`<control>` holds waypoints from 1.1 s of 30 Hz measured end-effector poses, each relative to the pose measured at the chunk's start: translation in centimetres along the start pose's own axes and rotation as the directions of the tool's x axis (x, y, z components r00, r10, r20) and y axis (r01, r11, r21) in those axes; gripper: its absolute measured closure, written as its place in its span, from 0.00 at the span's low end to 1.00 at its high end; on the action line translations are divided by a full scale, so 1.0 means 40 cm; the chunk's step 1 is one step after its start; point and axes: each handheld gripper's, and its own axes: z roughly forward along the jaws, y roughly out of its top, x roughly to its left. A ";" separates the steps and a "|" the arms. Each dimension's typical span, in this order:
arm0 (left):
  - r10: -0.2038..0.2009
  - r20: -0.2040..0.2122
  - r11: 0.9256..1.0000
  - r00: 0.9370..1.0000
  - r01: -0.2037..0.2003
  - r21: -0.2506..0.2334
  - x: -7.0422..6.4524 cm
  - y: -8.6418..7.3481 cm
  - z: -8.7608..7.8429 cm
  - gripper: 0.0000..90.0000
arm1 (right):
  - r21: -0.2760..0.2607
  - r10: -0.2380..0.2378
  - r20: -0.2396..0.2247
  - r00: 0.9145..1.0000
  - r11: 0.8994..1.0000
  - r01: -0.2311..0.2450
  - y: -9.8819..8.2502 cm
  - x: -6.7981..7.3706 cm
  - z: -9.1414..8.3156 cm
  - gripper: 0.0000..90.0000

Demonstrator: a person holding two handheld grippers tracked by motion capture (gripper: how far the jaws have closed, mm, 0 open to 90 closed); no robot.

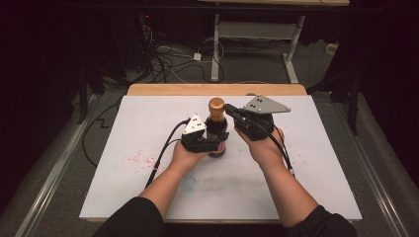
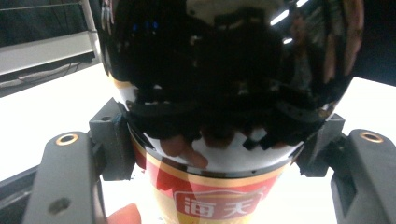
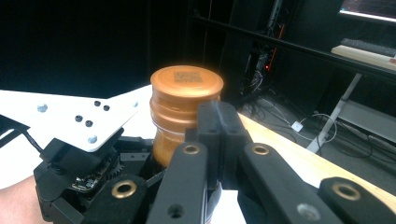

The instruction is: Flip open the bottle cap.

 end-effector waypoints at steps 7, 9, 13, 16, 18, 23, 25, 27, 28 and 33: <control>0.089 0.010 0.993 0.996 -0.090 0.071 0.011 0.001 -0.011 0.31 | 0.020 -0.024 -0.001 1.000 1.000 0.024 0.007 -0.001 -0.003 1.00; 0.092 0.009 0.993 0.996 -0.092 0.072 0.011 0.001 -0.011 0.31 | 0.028 -0.027 -0.002 1.000 0.999 0.027 0.009 0.000 -0.003 1.00; 0.097 0.007 0.992 0.995 -0.097 0.076 0.011 0.001 -0.011 0.31 | 0.044 -0.040 -0.002 0.999 0.998 0.041 0.015 0.001 -0.004 1.00; 0.102 0.006 0.992 0.995 -0.102 0.080 0.011 0.002 -0.012 0.31 | 0.057 -0.044 -0.005 0.999 0.997 0.044 0.020 0.001 -0.004 1.00; 0.019 -0.005 1.000 1.000 -0.019 0.011 -0.003 -0.001 0.000 0.31 | 0.068 -0.051 -0.006 0.999 0.996 0.051 0.024 0.002 -0.005 1.00; 0.130 -0.006 0.986 0.991 -0.129 0.105 0.013 0.004 -0.011 0.32 | 0.088 -0.056 -0.003 0.998 0.995 0.056 0.032 0.000 -0.004 1.00; 0.015 -0.029 1.000 0.999 -0.015 0.009 -0.007 0.002 0.010 0.32 | 0.090 -0.062 0.004 0.998 0.994 0.061 0.033 0.002 -0.004 1.00; 0.016 -0.033 1.000 0.999 -0.016 0.005 -0.007 0.001 0.010 0.32 | 0.087 -0.049 -0.003 0.999 0.995 0.049 0.033 0.001 -0.003 1.00; 0.040 -0.023 0.999 0.999 -0.039 0.031 -0.006 0.001 0.005 0.32 | 0.087 -0.046 -0.007 0.999 0.995 0.047 0.033 0.000 -0.003 1.00; 0.053 -0.028 0.998 0.998 -0.052 0.031 -0.007 -0.001 0.005 0.33 | 0.085 -0.043 -0.007 0.999 0.995 0.043 0.033 0.001 -0.003 1.00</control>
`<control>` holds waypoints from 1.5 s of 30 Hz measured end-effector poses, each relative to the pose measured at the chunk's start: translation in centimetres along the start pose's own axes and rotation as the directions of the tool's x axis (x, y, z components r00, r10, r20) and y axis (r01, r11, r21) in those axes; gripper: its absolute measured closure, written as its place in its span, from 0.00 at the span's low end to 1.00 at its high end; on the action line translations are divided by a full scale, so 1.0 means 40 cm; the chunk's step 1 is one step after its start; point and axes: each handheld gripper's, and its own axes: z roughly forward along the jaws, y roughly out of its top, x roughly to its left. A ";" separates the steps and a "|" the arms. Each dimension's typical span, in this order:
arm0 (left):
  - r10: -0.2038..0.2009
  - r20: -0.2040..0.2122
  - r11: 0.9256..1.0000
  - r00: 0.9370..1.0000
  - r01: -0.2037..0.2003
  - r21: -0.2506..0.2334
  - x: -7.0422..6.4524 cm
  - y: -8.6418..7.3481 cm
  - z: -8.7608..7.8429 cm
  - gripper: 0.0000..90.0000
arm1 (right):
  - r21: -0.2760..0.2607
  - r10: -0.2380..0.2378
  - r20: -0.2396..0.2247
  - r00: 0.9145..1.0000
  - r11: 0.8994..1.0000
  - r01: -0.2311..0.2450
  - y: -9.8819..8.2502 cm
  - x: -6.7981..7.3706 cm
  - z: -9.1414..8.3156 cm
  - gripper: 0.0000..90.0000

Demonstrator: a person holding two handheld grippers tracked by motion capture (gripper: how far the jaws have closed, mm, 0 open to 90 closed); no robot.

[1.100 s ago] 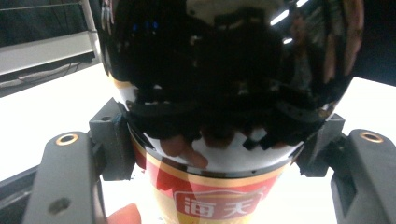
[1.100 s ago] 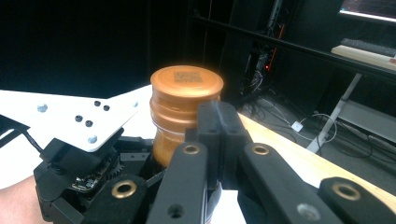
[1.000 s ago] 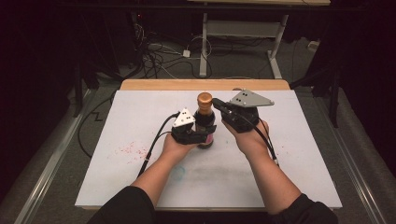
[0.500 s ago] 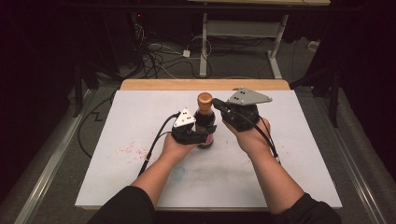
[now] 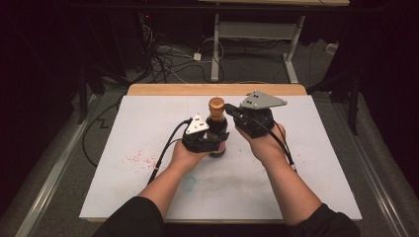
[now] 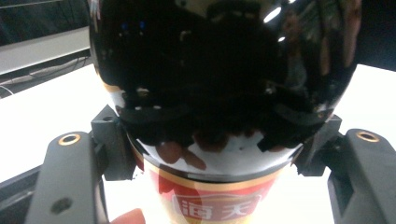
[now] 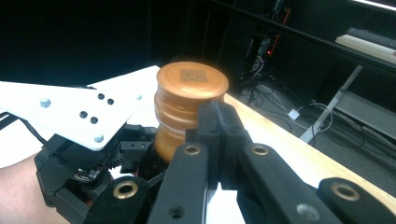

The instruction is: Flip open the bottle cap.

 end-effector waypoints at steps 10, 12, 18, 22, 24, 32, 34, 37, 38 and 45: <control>0.019 -0.005 1.000 1.000 -0.019 -0.002 -0.001 -0.005 0.000 0.33 | -0.007 0.004 0.003 1.000 1.000 -0.004 0.000 0.001 0.000 1.00; 0.019 -0.003 1.000 1.000 -0.019 -0.007 0.000 -0.006 0.000 0.33 | -0.006 0.001 0.003 1.000 1.000 -0.001 0.000 0.001 0.001 1.00; 0.053 0.008 0.999 0.999 -0.052 -0.006 -0.007 -0.013 0.001 0.33 | -0.090 0.025 0.003 1.000 0.996 -0.025 0.010 0.001 -0.014 1.00; 0.072 0.000 0.997 0.997 -0.072 0.007 -0.016 -0.015 0.007 0.33 | -0.161 -0.022 -0.006 1.000 0.987 0.021 0.075 0.021 -0.051 1.00; 0.050 -0.022 0.999 0.999 -0.050 0.002 -0.006 -0.011 0.003 0.32 | -0.167 -0.018 -0.011 1.000 0.986 0.016 0.081 0.026 -0.055 1.00; -0.007 0.020 0.999 1.000 0.007 -0.042 -0.003 -0.010 0.003 0.32 | -0.128 0.031 -0.011 0.999 0.991 -0.032 0.028 0.002 -0.039 1.00; 0.042 -0.001 0.999 0.999 -0.042 0.005 0.005 -0.009 -0.003 0.32 | -0.122 0.039 -0.006 0.999 0.992 -0.039 0.016 -0.005 -0.040 1.00; 0.017 0.004 1.000 1.000 -0.016 -0.021 0.003 -0.011 0.000 0.32 | -0.108 0.049 -0.002 0.999 0.993 -0.049 0.000 -0.013 -0.040 1.00; 0.018 0.003 1.000 1.000 -0.018 -0.017 0.003 -0.010 0.000 0.32 | -0.105 0.049 -0.003 0.999 0.993 -0.049 -0.004 -0.014 -0.040 1.00; 0.011 0.002 1.000 1.000 -0.011 -0.023 0.002 -0.012 0.000 0.32 | -0.062 0.039 -0.017 0.999 0.997 -0.040 -0.025 -0.011 -0.032 1.00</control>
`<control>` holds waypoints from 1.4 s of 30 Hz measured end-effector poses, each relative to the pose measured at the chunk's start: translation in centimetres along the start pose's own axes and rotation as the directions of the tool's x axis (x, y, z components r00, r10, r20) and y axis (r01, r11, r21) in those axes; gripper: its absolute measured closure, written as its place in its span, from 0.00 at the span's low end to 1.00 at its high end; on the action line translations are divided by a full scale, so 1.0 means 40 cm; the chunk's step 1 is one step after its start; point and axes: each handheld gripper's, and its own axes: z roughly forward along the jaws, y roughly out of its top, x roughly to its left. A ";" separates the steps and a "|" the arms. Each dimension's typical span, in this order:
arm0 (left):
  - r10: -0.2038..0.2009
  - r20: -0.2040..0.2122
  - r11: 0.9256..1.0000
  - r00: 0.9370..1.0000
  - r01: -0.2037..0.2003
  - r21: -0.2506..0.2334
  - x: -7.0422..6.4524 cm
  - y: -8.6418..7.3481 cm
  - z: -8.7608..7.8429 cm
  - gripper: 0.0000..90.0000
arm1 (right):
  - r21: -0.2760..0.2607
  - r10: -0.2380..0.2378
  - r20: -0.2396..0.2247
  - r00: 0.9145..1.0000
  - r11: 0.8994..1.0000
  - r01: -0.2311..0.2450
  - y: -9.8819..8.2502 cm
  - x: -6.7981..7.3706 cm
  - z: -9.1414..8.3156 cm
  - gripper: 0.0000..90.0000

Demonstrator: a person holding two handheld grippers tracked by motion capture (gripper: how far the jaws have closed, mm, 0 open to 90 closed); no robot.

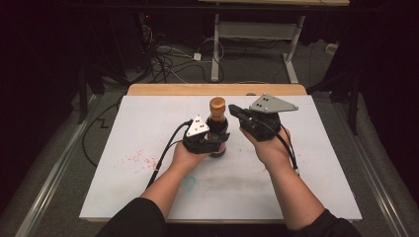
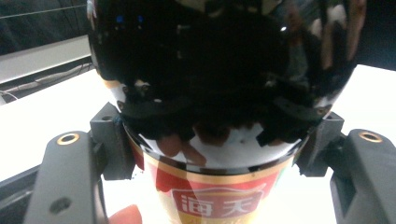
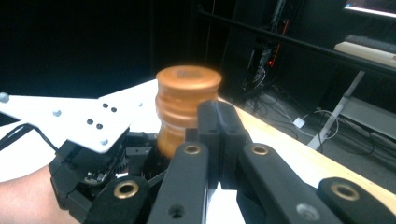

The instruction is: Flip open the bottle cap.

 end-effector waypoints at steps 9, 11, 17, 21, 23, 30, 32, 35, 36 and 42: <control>-0.004 -0.001 1.000 1.000 0.004 -0.005 -0.001 -0.001 0.000 0.32 | 0.037 -0.009 -0.020 1.000 0.999 0.010 0.000 0.008 0.014 1.00; -0.002 0.004 1.000 1.000 0.002 -0.007 -0.002 -0.002 0.000 0.32 | 0.039 -0.010 -0.022 1.000 0.999 0.011 0.003 0.009 0.014 1.00; -0.005 0.000 1.000 1.000 0.005 -0.010 -0.002 -0.002 0.001 0.32 | 0.056 -0.022 -0.023 0.999 0.998 0.023 0.013 0.008 0.015 1.00; -0.004 -0.001 1.000 1.000 0.004 -0.010 -0.003 -0.003 0.001 0.32 | 0.073 -0.030 -0.022 0.999 0.997 0.032 0.017 0.010 0.019 1.00; -0.006 -0.003 1.000 1.000 0.006 -0.011 -0.002 -0.003 0.001 0.32 | 0.079 -0.034 -0.021 0.999 0.996 0.036 0.018 0.010 0.021 1.00; 0.000 -0.002 1.000 1.000 0.000 -0.007 -0.003 -0.003 0.001 0.32 | 0.089 -0.040 -0.020 0.999 0.995 0.042 0.024 0.010 0.021 1.00; 0.000 -0.003 1.000 1.000 0.000 -0.006 -0.003 -0.003 0.000 0.32 | 0.092 -0.043 -0.017 0.999 0.995 0.044 0.025 0.011 0.022 1.00; -0.013 -0.009 1.000 1.000 0.013 -0.018 -0.004 -0.003 0.002 0.32 | 0.088 -0.039 -0.018 0.999 0.995 0.040 0.025 0.011 0.023 1.00; -0.015 -0.009 1.000 1.000 0.015 -0.021 -0.004 -0.004 0.002 0.32 | 0.084 -0.037 -0.018 0.999 0.996 0.038 0.026 0.012 0.023 1.00; -0.019 -0.009 1.000 1.000 0.019 -0.024 -0.004 -0.004 0.002 0.32 | 0.066 -0.022 -0.018 1.000 0.998 0.023 0.027 0.012 0.025 1.00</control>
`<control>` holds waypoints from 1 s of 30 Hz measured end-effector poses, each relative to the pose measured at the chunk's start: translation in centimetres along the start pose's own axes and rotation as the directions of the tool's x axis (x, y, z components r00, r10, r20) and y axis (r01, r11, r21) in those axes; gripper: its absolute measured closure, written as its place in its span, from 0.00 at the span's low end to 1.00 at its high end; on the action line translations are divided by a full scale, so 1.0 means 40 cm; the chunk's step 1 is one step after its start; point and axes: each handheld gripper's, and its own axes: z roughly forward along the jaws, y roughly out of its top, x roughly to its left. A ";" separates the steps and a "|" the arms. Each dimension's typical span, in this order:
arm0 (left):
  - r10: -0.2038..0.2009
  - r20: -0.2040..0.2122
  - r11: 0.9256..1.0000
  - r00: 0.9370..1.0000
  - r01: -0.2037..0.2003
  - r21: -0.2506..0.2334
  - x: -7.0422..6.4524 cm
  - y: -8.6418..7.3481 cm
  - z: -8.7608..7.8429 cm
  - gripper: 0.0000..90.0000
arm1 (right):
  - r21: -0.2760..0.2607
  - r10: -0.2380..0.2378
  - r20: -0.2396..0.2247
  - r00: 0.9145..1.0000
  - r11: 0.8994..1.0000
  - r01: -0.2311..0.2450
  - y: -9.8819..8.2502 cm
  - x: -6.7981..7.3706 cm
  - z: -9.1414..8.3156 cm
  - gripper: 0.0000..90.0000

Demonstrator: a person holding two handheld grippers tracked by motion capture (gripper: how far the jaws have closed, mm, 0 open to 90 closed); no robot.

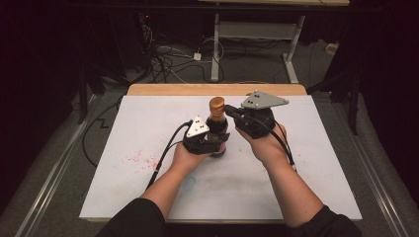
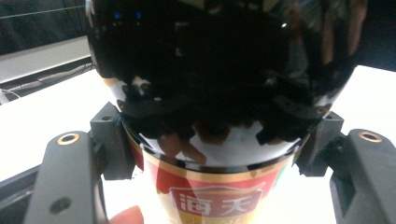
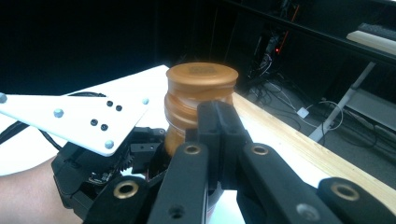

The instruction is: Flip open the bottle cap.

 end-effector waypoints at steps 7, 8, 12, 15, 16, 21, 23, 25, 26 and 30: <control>-0.003 -0.002 1.000 1.000 0.003 -0.003 0.000 0.000 0.000 0.32 | -0.023 0.012 0.000 1.000 1.000 -0.012 -0.003 0.001 0.002 1.00; -0.004 -0.002 1.000 1.000 0.004 -0.005 0.000 0.000 0.000 0.32 | -0.027 0.008 0.002 1.000 1.000 -0.008 -0.003 0.002 0.002 1.00; -0.006 -0.003 1.000 1.000 0.006 -0.007 0.000 -0.001 0.001 0.32 | -0.030 0.010 0.005 1.000 0.999 -0.009 0.000 0.002 0.002 1.00; 0.018 0.002 1.000 1.000 -0.018 0.015 0.003 0.000 -0.003 0.32 | -0.033 0.010 0.005 1.000 0.999 -0.009 0.001 0.002 0.002 1.00; 0.017 0.001 1.000 1.000 -0.017 0.015 0.003 0.000 -0.003 0.32 | -0.033 0.007 0.005 1.000 0.999 -0.006 0.001 0.002 0.003 1.00; 0.019 0.001 1.000 1.000 -0.019 0.018 0.003 0.001 -0.004 0.32 | -0.037 0.004 0.007 1.000 0.999 -0.004 0.007 0.001 0.003 1.00; 0.020 0.001 1.000 1.000 -0.020 0.018 0.003 0.001 -0.004 0.32 | -0.039 0.006 0.008 1.000 0.999 -0.005 0.008 0.000 0.004 1.00; 0.019 0.000 1.000 1.000 -0.019 0.017 0.003 0.001 -0.003 0.32 | -0.041 0.005 0.009 1.000 0.999 -0.005 0.008 -0.001 0.004 1.00; 0.019 -0.001 1.000 1.000 -0.019 0.018 0.003 0.001 -0.003 0.32 | -0.042 0.007 0.011 1.000 0.999 -0.007 0.008 -0.001 0.004 1.00; 0.019 0.000 1.000 1.000 -0.019 0.019 0.003 0.001 -0.004 0.32 | -0.043 0.008 0.010 1.000 0.999 -0.007 0.010 -0.001 0.005 1.00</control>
